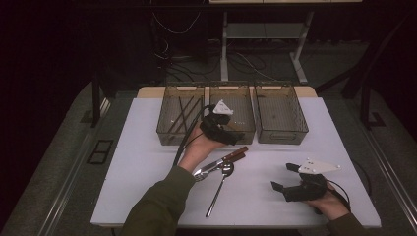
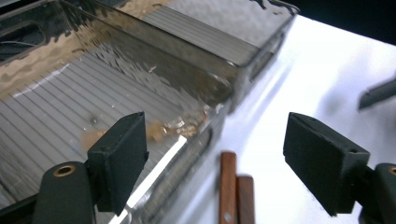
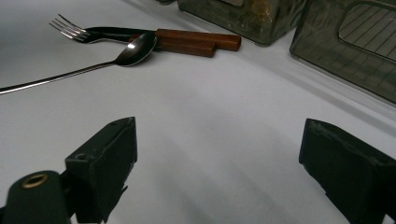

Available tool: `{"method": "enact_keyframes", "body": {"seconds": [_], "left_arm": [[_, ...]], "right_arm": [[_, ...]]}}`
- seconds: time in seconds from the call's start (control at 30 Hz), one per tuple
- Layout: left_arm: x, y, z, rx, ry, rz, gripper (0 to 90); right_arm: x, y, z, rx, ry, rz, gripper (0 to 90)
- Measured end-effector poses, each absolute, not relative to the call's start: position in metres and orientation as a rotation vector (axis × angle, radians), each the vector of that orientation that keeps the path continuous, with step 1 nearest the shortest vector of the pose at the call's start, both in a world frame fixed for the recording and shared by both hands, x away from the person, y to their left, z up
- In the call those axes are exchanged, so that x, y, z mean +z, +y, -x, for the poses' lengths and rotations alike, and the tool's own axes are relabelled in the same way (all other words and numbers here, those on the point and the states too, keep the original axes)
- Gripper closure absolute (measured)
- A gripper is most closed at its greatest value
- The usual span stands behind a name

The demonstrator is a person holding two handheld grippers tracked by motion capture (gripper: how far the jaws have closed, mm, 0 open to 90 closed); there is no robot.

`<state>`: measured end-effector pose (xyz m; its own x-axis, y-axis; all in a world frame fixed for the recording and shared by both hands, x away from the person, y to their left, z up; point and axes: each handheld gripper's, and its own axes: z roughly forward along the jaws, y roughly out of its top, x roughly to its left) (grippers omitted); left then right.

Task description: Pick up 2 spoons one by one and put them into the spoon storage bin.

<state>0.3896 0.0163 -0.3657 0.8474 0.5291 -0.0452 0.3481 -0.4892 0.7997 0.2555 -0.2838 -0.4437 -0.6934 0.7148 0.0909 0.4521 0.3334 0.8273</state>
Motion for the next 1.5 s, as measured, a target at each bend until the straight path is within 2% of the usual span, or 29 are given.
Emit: {"method": "enact_keyframes", "body": {"seconds": [0.13, 0.27, 0.73, 0.87, 1.1, 1.5], "left_arm": [[-0.371, 0.028, -0.376, 0.233, 0.629, -2.119, 24.5], [-0.379, 0.043, -0.361, 0.202, 0.626, -2.111, 32.0], [-0.405, 0.080, -0.298, 0.150, 0.532, -2.146, 78.0], [-0.410, 0.085, -0.283, 0.130, 0.519, -2.139, 88.4], [-0.426, 0.078, -0.258, 0.106, 0.476, -2.207, 89.1], [-0.444, 0.062, -0.255, 0.067, 0.467, -2.318, 89.1]], "right_arm": [[-0.444, -0.283, -0.256, 1.289, 2.312, -1.044, 11.7], [-0.444, -0.283, -0.255, 1.290, 2.310, -1.041, 11.7], [-0.445, -0.279, -0.256, 1.287, 2.317, -1.045, 11.6], [-0.445, -0.278, -0.256, 1.286, 2.317, -1.041, 11.6], [-0.445, -0.280, -0.256, 1.283, 2.313, -1.049, 11.7], [-0.446, -0.279, -0.256, 1.273, 2.318, -1.050, 11.6]]}}
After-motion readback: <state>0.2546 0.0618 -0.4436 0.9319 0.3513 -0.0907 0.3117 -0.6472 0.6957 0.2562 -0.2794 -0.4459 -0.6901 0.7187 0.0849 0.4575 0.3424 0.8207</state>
